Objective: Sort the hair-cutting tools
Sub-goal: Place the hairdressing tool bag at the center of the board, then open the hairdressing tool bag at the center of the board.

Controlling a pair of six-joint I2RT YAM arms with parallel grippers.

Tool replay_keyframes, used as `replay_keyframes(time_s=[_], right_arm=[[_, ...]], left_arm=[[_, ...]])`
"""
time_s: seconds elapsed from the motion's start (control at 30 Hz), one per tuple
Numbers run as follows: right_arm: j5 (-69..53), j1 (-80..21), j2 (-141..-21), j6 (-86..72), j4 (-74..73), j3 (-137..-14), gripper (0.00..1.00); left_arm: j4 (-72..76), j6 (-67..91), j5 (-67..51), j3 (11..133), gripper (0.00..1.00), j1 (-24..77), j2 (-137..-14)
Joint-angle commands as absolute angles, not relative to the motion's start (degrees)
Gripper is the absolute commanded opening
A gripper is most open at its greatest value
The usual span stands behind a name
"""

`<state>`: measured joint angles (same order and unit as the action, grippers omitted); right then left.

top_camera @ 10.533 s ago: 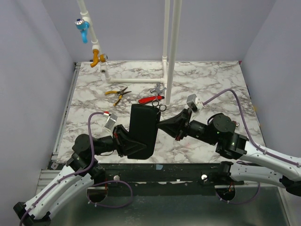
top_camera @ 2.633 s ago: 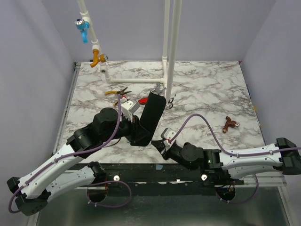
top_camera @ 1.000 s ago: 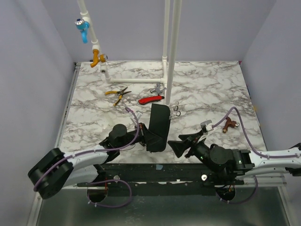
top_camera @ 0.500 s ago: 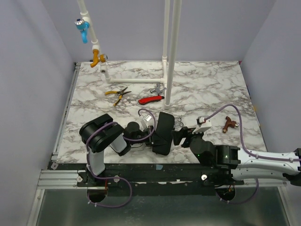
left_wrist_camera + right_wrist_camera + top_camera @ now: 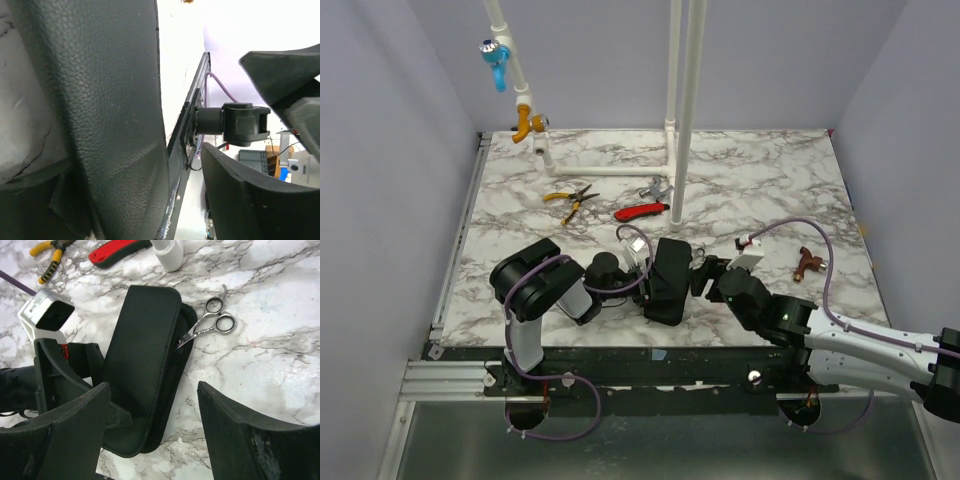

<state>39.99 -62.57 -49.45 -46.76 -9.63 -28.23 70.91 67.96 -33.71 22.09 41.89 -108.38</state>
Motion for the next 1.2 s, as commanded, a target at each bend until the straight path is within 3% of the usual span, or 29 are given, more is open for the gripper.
replay_keyframes(time_s=[0.0, 0.43, 0.8, 1.17], right_arm=[[30.3, -59.3, -51.8, -47.5, -4.4, -27.8, 0.74], [19.5, -49.8, -53.8, -50.5, 3.1, -23.9, 0.73], [16.0, -48.0, -58.9, -51.0, 10.0, -22.2, 0.72], [3.4, -39.3, -68.5, -56.4, 24.6, -17.9, 0.69]], left_arm=[[65.5, 65.7, -33.5, 23.1, 0.96, 41.8, -107.7], [38.2, 57.3, -23.8, 25.5, 0.99, 41.6, -95.9], [13.5, 49.7, -12.9, 32.1, 0.98, 43.7, -92.0], [8.3, 47.3, -9.2, 31.8, 0.98, 44.4, -88.0]])
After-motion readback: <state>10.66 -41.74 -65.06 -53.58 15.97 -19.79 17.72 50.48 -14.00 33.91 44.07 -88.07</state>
